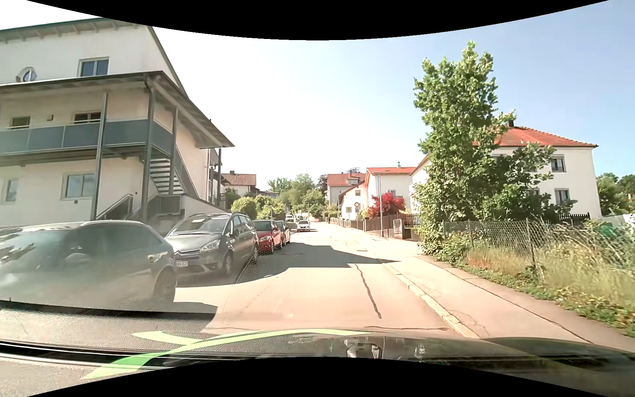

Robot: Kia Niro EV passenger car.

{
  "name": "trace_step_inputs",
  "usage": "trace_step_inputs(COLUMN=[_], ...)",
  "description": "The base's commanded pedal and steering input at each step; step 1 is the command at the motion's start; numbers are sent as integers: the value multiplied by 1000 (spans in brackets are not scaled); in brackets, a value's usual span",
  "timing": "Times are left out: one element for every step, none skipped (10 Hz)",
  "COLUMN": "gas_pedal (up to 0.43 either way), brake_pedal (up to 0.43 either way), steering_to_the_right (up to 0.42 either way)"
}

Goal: Follow the waypoints while adhering to traffic rules and regulations

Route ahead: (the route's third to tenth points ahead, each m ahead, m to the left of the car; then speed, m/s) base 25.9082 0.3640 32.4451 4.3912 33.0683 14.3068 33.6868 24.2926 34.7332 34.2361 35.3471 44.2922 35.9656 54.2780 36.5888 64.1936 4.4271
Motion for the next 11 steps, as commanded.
trace_step_inputs(gas_pedal=[248,228,220,177,177,177,177,189,189,189,189], brake_pedal=[0,0,0,0,0,0,0,0,0,0,0], steering_to_the_right=[0,0,-1,-1,0,0,0,0,0,2,3])
